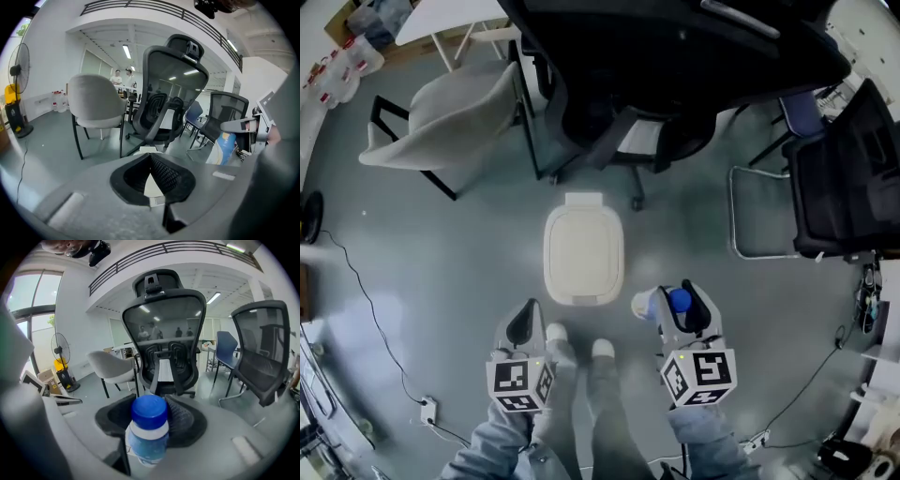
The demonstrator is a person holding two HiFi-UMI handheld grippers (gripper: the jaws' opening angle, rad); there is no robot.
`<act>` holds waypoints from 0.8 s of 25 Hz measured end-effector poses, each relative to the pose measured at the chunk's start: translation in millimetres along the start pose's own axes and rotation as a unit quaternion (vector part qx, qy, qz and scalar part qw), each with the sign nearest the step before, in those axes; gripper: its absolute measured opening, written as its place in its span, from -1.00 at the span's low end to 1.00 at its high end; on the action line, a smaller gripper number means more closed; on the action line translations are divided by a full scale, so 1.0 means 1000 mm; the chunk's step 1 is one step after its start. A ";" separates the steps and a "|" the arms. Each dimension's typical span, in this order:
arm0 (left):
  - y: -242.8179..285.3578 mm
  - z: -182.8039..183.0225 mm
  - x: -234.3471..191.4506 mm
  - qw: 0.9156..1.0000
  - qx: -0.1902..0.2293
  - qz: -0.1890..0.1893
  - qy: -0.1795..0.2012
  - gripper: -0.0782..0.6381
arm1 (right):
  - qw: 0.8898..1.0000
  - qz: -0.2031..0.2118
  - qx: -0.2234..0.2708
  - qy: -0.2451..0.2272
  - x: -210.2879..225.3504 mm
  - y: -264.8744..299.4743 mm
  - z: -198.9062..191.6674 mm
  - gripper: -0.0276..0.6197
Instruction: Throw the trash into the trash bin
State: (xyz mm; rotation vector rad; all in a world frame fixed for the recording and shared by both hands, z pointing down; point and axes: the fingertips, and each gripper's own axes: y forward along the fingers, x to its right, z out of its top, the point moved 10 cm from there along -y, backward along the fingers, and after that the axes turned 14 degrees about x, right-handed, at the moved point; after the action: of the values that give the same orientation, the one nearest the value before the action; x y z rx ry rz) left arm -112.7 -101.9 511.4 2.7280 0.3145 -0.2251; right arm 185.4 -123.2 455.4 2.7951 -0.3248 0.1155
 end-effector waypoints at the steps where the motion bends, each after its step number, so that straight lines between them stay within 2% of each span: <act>1: 0.004 -0.012 0.000 1.000 -0.002 -0.001 0.000 -0.76 | 1.000 -0.001 -0.005 0.000 0.001 -0.001 -0.013 -0.31; 9: 0.022 -0.081 0.004 0.999 -0.033 -0.013 -0.003 -0.76 | 0.999 -0.008 -0.034 -0.003 0.010 -0.007 -0.075 -0.31; 14: 0.032 -0.104 0.009 0.997 -0.058 -0.042 0.008 -0.76 | 0.999 -0.022 -0.041 0.009 0.015 -0.008 -0.089 -0.31; 20: 0.050 -0.128 0.018 0.996 -0.074 -0.053 0.006 -0.76 | 0.999 -0.027 -0.046 0.006 0.028 -0.002 -0.094 -0.31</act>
State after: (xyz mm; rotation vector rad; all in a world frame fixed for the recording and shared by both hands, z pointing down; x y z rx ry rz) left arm -68.4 -93.4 642.5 2.5706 0.4606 -0.2068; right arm 209.1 -96.4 546.3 2.7080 -0.2439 0.1009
